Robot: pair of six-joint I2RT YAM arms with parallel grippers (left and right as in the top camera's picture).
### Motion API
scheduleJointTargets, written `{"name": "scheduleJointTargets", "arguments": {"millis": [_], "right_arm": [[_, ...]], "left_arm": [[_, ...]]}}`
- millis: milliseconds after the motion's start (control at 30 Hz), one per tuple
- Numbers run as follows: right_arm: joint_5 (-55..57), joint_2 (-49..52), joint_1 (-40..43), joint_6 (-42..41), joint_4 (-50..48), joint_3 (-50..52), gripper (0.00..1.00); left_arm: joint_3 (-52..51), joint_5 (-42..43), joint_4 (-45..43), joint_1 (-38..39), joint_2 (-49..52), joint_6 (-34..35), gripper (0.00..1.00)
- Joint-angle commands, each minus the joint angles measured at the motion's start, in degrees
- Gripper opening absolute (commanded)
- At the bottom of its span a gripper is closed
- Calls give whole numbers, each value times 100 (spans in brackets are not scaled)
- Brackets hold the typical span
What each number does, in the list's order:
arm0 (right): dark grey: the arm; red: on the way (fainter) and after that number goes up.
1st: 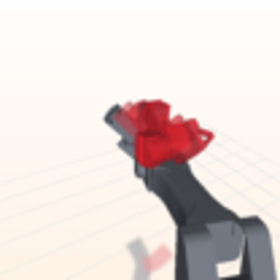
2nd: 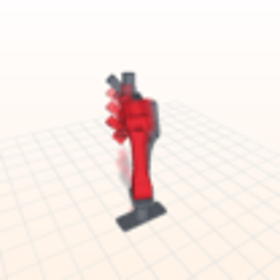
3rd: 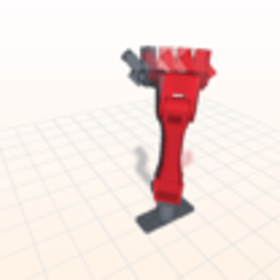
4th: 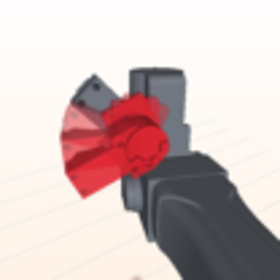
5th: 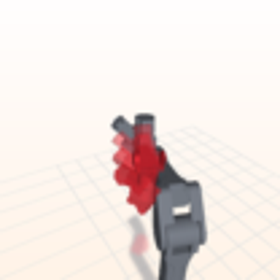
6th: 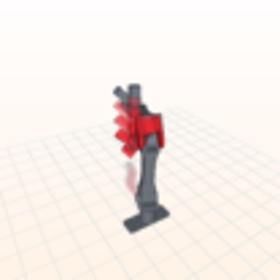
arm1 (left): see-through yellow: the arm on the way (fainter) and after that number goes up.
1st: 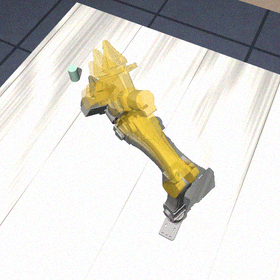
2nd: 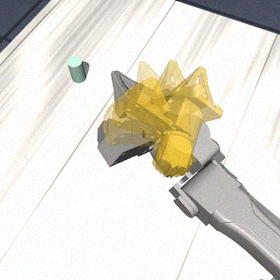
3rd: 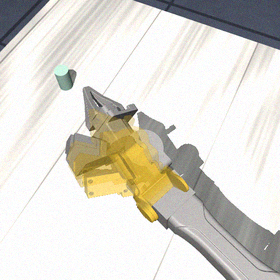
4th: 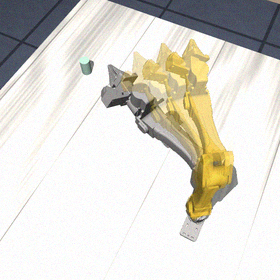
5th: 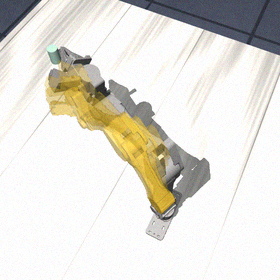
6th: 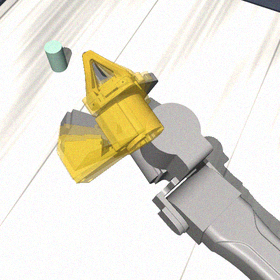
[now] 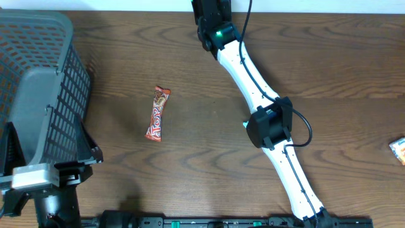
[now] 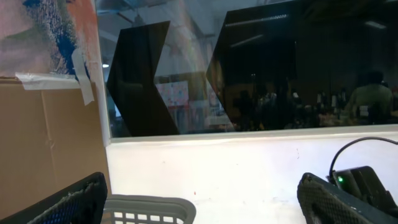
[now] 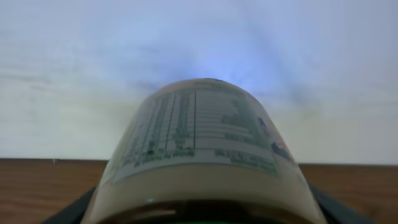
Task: Scan the item barcode
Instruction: 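Carry the green-lidded jar with the right gripper up to the scanner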
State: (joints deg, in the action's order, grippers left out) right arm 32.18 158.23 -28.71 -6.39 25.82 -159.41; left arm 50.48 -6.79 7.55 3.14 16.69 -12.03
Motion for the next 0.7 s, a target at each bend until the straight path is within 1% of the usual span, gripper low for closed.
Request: {"name": "scheduleJointTargets", "arguments": {"millis": [0, 267, 467, 667], "right_arm": [[166, 144, 17, 393, -238, 153, 29], [345, 146, 55, 393, -422, 739, 28], [590, 146, 48, 393, -422, 767, 27], [1290, 144, -66, 546, 0, 765, 26]], "left_arm": [[-76, 28, -9, -24, 63, 28, 98], [-76, 31, -9, -24, 92, 28, 98], [-76, 31, -9, -24, 125, 28, 98], [-76, 28, -11, -24, 131, 28, 98]]}}
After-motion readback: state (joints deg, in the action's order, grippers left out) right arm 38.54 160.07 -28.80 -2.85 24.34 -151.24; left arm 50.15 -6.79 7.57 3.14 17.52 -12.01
